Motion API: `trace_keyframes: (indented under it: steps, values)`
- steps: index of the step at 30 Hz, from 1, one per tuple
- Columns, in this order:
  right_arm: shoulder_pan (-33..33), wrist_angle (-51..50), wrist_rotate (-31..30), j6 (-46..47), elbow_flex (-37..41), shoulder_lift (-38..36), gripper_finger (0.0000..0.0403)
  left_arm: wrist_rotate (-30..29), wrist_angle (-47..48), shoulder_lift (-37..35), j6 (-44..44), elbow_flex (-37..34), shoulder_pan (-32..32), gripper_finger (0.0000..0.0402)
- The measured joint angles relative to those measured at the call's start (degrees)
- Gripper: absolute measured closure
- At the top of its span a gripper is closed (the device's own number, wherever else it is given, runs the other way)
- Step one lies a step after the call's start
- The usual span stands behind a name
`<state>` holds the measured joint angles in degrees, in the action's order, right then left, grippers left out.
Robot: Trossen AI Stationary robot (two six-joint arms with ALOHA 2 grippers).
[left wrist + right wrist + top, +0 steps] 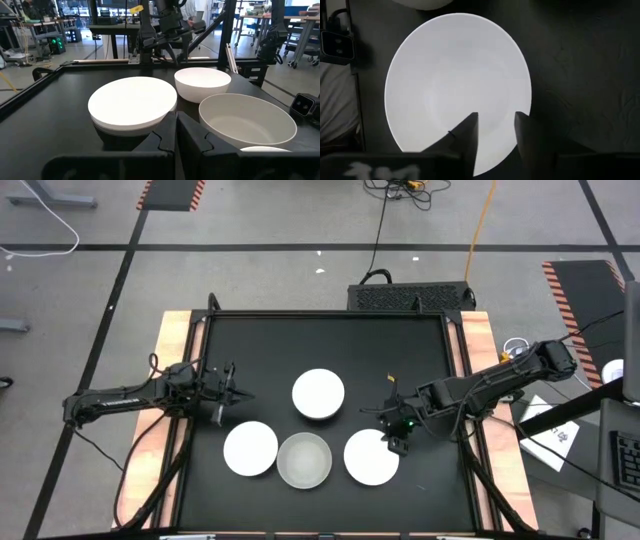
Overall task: Nest bowls inside each other
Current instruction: Stack the right white bowl on the white bowl
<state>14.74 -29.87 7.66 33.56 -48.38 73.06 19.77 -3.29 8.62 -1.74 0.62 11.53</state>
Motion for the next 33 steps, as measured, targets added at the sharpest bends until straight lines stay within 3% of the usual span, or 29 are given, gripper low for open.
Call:
trace_keyframes:
  steps: [11, 24, 33]
  values:
    - [-0.5, -0.7, -0.7, -0.2, 0.0, 0.5, 0.0230, 0.0, 0.0, 0.0, -0.5, 0.0, 0.0, 0.0385]
    - [-2.0, -1.7, 0.3, -0.2, 0.1, 10.1, 0.0229, 0.0, 0.0, 0.0, -0.6, 0.0, 0.0, 0.0385]
    - [-2.0, -0.8, 0.4, -0.8, 0.1, 11.1, 0.0229, 0.0, 0.0, 0.0, -0.8, 0.0, 0.0, 0.0385]
